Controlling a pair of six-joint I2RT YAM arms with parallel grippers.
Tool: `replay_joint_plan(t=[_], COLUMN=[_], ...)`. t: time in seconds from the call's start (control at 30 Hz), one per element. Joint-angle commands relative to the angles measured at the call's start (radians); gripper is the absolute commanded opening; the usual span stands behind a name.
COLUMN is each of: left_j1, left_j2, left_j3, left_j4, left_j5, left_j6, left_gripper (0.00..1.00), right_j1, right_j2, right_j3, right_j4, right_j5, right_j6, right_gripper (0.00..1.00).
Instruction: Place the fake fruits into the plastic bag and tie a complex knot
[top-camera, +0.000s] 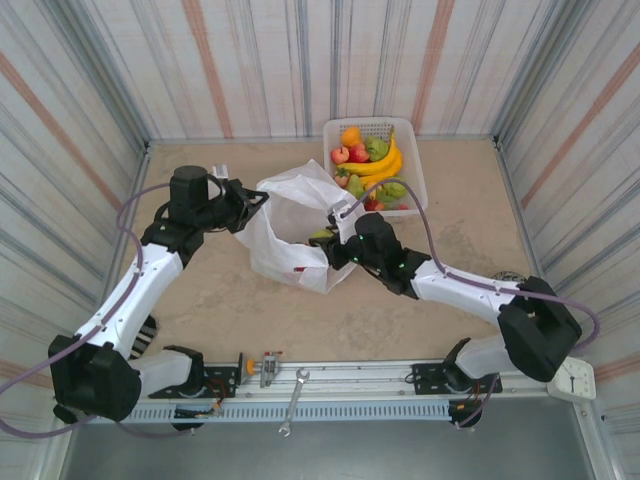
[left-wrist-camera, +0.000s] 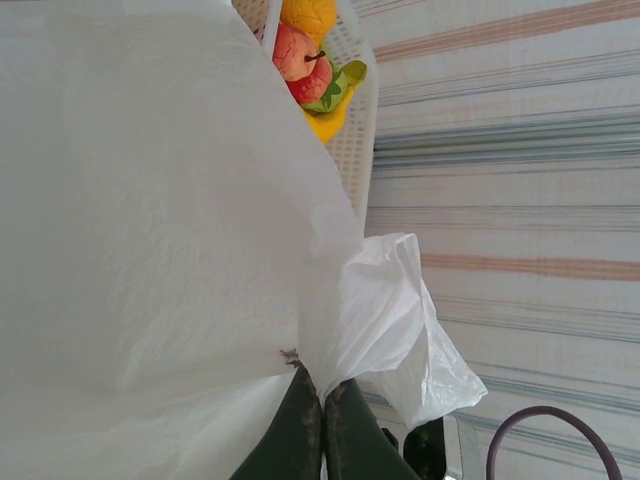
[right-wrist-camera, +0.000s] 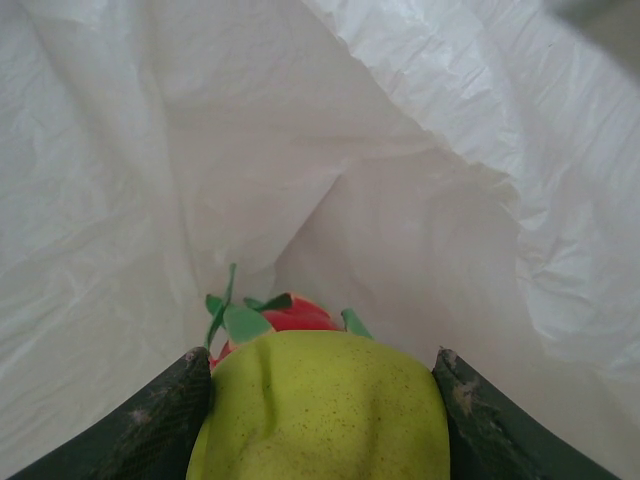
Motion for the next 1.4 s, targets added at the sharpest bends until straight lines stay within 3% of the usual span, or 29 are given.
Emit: replay_joint_plan(t=[0.0,0.47,1.07,1.37], left_j1=[-0.009,-0.012,-0.016,-0.015], left_j2=[-0.002,0.000,0.015,0.020], left_j3=[-0.012,-0.021,-0.020,-0.022], left_j4=[0.024,0.026,0.049,0.060], left_j5=[0.008,-0.004,-0.011,-0.010], left_j6=[0.010,0.005,-0.013,-0.021], left_gripper=[0.00,0.00,0.00,0.00], right_j1=[0.004,0.002,-0.034,-0.045], right_j2=[0.041,0.229,0.286,0.302], right_j3=[0.040,0.157,0.212,0.235], right_j4=[0.072,0.111,0.074,0.042], right_j5=[0.043,0.068,0.065,0.061], right_j6=[-0.029,-0.068,-0.070,-0.066], right_gripper=[0.56,0.57,0.62,0.81])
